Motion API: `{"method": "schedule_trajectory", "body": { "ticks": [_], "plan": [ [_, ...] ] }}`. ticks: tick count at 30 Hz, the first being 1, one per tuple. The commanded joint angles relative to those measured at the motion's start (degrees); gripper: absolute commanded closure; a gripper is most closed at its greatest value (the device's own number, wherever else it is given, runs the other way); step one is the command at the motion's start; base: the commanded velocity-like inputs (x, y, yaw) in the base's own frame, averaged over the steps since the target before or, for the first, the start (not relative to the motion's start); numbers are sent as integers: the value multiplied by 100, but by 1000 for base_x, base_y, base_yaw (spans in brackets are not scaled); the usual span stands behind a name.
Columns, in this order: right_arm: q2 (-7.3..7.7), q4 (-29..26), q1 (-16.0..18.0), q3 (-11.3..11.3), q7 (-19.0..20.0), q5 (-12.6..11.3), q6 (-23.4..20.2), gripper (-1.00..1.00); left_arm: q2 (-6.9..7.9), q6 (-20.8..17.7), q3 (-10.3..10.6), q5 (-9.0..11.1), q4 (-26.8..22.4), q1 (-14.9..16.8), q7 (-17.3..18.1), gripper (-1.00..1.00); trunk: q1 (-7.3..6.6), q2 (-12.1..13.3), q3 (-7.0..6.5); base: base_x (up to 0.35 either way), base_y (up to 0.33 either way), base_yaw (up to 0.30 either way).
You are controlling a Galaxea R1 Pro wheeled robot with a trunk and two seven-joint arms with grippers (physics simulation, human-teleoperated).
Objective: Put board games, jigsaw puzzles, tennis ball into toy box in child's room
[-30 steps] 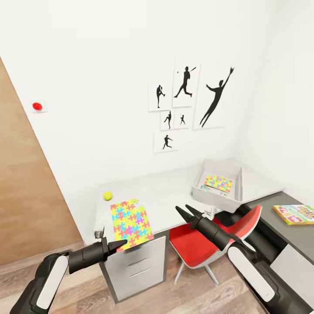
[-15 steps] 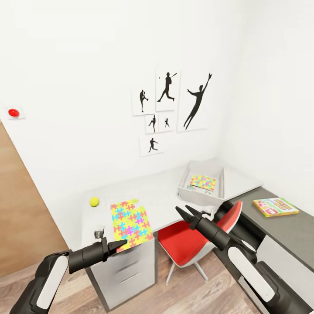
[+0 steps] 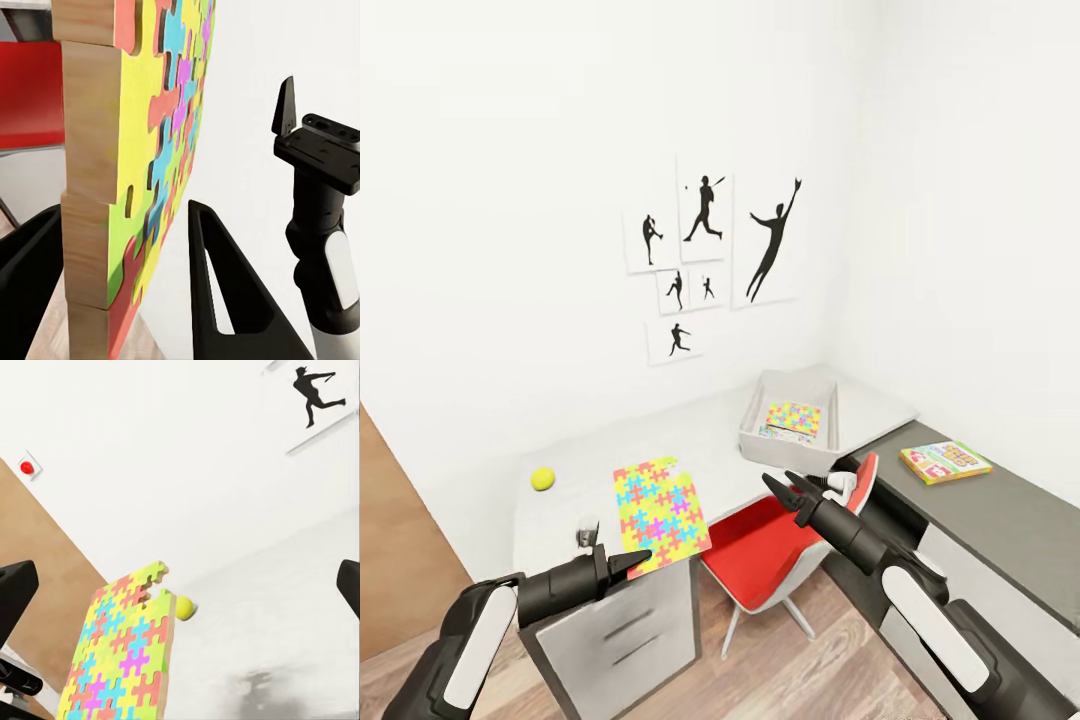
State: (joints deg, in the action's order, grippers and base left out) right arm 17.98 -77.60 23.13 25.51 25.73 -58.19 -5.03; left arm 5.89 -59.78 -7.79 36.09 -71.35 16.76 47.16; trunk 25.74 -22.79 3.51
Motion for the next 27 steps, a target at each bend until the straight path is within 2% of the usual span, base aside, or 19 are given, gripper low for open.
{"method": "schedule_trajectory", "body": {
  "ticks": [1, 27],
  "plan": [
    [3, 0, 8, 7, 11, -61, -34, -100, 0, -22, -8, -14, -2, 4, 35, 100, 4, -13, 6, 0, 0, -214],
    [3, 8, 8, 7, 2, -69, -15, -100, -6, -22, -3, -14, -2, 6, 35, 100, 4, -13, -159, 0, 0, -208]
  ]
}}
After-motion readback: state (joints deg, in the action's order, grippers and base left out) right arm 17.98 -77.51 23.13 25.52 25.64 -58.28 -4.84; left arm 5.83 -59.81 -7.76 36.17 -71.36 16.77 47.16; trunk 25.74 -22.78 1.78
